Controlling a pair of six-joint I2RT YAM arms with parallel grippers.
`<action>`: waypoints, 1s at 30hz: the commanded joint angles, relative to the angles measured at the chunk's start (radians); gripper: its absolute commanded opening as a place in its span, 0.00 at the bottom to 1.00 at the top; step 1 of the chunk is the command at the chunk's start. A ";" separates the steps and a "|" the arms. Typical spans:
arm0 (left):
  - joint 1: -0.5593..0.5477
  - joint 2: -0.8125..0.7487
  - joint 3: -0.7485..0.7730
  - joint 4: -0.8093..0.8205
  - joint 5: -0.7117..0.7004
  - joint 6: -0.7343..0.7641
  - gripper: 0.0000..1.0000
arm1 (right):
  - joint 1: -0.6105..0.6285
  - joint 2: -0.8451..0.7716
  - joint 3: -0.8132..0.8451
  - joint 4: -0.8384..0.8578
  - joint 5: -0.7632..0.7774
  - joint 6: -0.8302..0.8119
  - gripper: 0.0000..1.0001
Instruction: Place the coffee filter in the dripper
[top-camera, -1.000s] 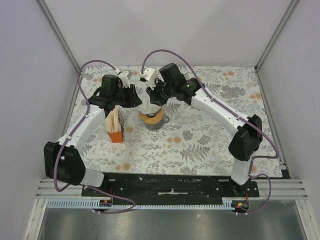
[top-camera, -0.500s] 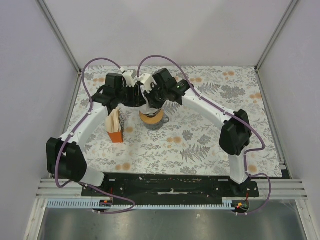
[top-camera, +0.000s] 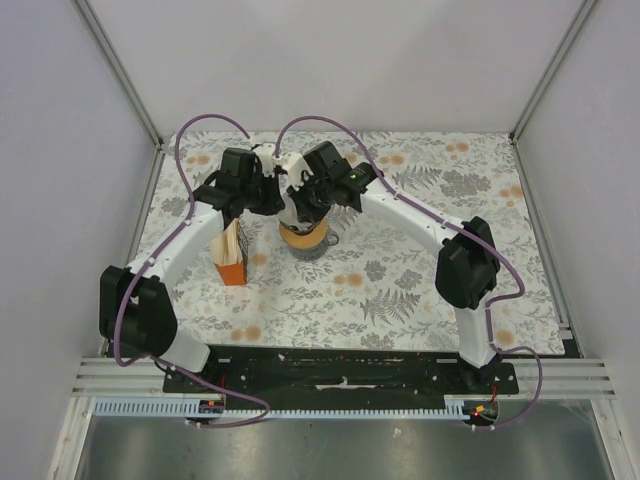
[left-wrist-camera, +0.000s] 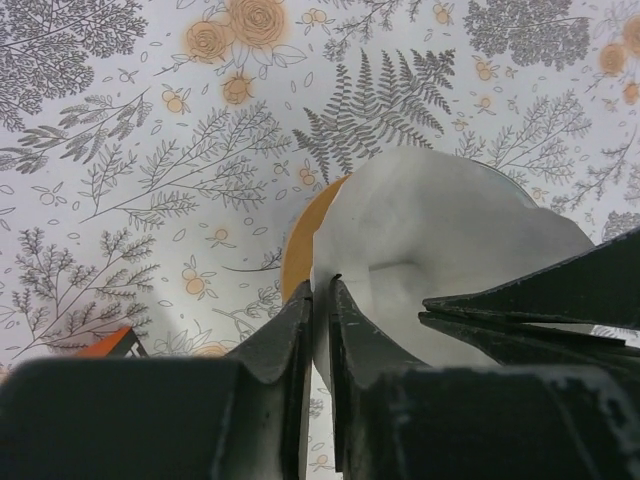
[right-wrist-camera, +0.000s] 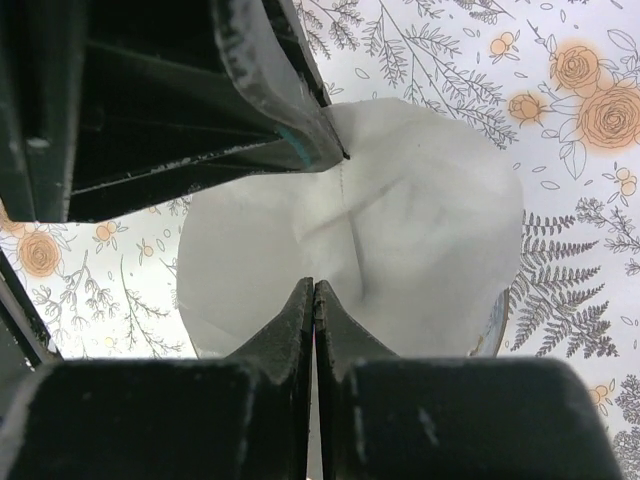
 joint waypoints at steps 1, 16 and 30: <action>-0.010 -0.012 0.013 0.030 -0.059 0.059 0.12 | 0.005 -0.059 -0.030 0.020 0.000 -0.004 0.05; -0.012 -0.036 -0.010 0.042 -0.079 0.085 0.06 | 0.005 -0.128 -0.133 0.039 -0.089 -0.071 0.03; -0.019 -0.038 -0.010 0.055 0.021 0.064 0.27 | 0.004 -0.056 -0.039 0.094 -0.153 -0.013 0.13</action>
